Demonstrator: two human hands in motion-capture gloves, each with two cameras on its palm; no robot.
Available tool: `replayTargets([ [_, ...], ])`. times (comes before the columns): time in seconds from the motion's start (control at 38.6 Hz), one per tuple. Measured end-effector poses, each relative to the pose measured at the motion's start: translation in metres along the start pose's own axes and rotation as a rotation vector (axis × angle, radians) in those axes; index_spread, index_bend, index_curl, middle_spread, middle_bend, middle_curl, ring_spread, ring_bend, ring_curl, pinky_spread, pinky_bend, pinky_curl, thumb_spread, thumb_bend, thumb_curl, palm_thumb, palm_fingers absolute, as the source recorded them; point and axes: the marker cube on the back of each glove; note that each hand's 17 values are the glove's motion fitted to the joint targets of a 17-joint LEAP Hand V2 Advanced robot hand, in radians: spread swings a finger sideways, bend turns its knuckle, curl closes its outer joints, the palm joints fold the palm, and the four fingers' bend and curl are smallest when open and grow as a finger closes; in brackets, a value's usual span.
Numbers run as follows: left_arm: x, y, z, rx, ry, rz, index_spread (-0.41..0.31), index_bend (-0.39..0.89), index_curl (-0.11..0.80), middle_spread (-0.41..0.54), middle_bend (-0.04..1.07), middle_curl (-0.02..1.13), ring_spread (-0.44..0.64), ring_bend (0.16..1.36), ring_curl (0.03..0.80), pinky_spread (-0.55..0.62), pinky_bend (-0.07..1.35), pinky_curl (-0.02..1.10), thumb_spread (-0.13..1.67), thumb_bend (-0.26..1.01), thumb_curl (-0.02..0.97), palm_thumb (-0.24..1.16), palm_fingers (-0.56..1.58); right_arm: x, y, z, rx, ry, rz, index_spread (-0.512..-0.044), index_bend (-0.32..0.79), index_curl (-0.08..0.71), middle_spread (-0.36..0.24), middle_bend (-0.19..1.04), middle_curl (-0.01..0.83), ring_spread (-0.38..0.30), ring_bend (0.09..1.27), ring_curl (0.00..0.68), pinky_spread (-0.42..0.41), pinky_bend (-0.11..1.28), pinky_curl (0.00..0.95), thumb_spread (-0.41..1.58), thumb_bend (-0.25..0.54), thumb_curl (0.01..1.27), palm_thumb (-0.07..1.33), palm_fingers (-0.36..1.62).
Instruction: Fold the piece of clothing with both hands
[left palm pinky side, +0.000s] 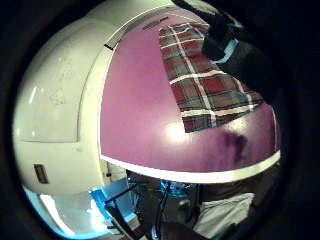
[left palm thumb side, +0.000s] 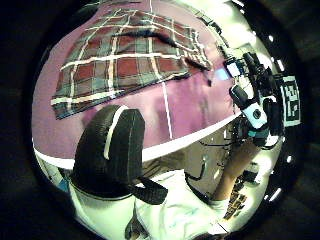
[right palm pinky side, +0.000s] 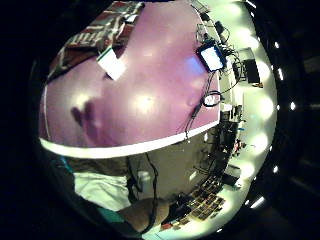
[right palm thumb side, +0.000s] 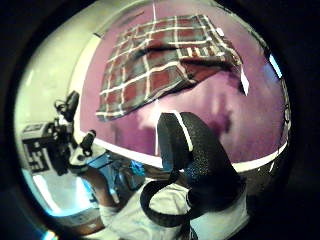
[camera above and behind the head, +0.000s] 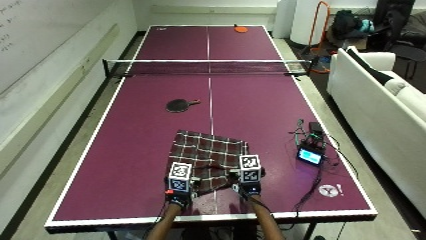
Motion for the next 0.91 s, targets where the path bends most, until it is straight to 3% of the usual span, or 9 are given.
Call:
replayTargets([
  [0.13,-0.004,-0.005,0.020,-0.061,-0.035,-0.031,-0.059,0.11,0.259,0.070,0.17,0.27,0.21,0.59,0.288,0.22,0.50,0.35,1.23,0.02,0.207,0.23,0.38,0.004,0.006,0.001,-0.041,0.033,0.022,-0.366,0.12,0.220,-0.021,0.20,0.276,0.149,0.28,0.205,0.256,0.55,0.315,1.24,0.086,0.20,0.43,0.10],
  [0.26,0.001,0.030,-0.015,-0.114,-0.075,-0.043,-0.047,0.11,0.253,0.071,0.18,0.28,0.20,0.60,0.295,0.22,0.51,0.36,1.22,0.00,0.222,0.25,0.37,0.009,-0.001,0.013,-0.069,0.058,0.053,-0.362,0.12,0.219,-0.024,0.20,0.289,0.146,0.30,0.215,0.248,0.56,0.323,1.23,0.086,0.22,0.49,0.10],
  [0.36,0.001,0.029,-0.004,-0.161,-0.061,-0.019,-0.042,0.11,0.252,0.072,0.18,0.29,0.19,0.61,0.300,0.22,0.52,0.36,1.21,-0.01,0.235,0.28,0.36,0.011,-0.015,0.028,-0.058,0.060,0.039,-0.356,0.12,0.218,-0.029,0.21,0.301,0.124,0.31,0.225,0.236,0.56,0.324,1.23,0.088,0.24,0.53,0.11],
  [0.54,-0.002,0.020,0.006,-0.036,-0.049,-0.007,-0.084,0.20,0.295,0.026,0.18,0.29,0.11,0.61,0.298,0.20,0.44,0.34,1.24,-0.01,0.241,0.31,0.47,0.012,-0.042,0.032,0.143,0.095,0.001,-0.350,0.14,0.234,-0.058,0.24,0.323,0.038,0.32,0.234,0.193,0.51,0.318,1.27,0.093,0.26,0.59,0.16],
  [0.7,-0.017,-0.028,0.080,0.167,-0.194,0.007,-0.137,0.26,0.346,0.001,0.09,0.27,0.00,0.63,0.309,0.10,0.45,0.35,1.27,-0.01,0.238,0.32,0.60,0.012,-0.044,0.023,0.316,0.195,0.022,-0.364,0.13,0.240,-0.190,0.42,0.379,-0.133,0.49,0.270,0.111,0.36,0.266,1.33,0.107,0.26,0.64,0.67],
  [0.72,-0.018,-0.029,0.083,0.199,-0.223,0.010,-0.150,0.27,0.354,-0.001,0.06,0.25,-0.03,0.64,0.314,0.07,0.46,0.36,1.28,0.00,0.239,0.33,0.64,0.011,-0.043,0.022,0.334,0.196,0.011,-0.369,0.13,0.241,-0.208,0.46,0.392,-0.159,0.54,0.287,0.097,0.34,0.262,1.33,0.110,0.26,0.65,0.81],
  [0.78,-0.017,-0.021,0.078,0.242,-0.277,0.014,-0.166,0.28,0.364,-0.005,0.04,0.23,-0.07,0.66,0.318,0.03,0.49,0.36,1.29,0.01,0.241,0.35,0.68,0.008,-0.041,0.022,0.361,0.194,-0.025,-0.369,0.12,0.245,-0.227,0.48,0.403,-0.185,0.55,0.296,0.079,0.33,0.263,1.34,0.110,0.26,0.66,0.84],
  [0.8,-0.017,-0.015,0.074,0.254,-0.299,0.017,-0.185,0.25,0.361,-0.097,0.20,0.28,-0.11,0.63,0.313,-0.01,0.47,0.36,1.30,0.02,0.247,0.38,0.81,0.008,-0.039,0.021,0.375,0.202,-0.041,-0.369,0.13,0.255,-0.232,0.49,0.411,-0.199,0.56,0.313,0.071,0.31,0.266,1.34,0.111,0.26,0.67,0.87],
  [0.91,-0.016,-0.002,0.064,0.286,-0.326,0.036,-0.237,0.25,0.379,-0.180,0.20,0.29,-0.21,0.63,0.320,-0.13,0.43,0.36,1.30,0.06,0.266,0.48,1.02,0.013,-0.028,0.011,0.405,0.251,-0.115,-0.368,0.19,0.293,-0.243,0.52,0.439,-0.232,0.60,0.357,0.027,0.24,0.268,1.33,0.114,0.26,0.71,1.06],
])
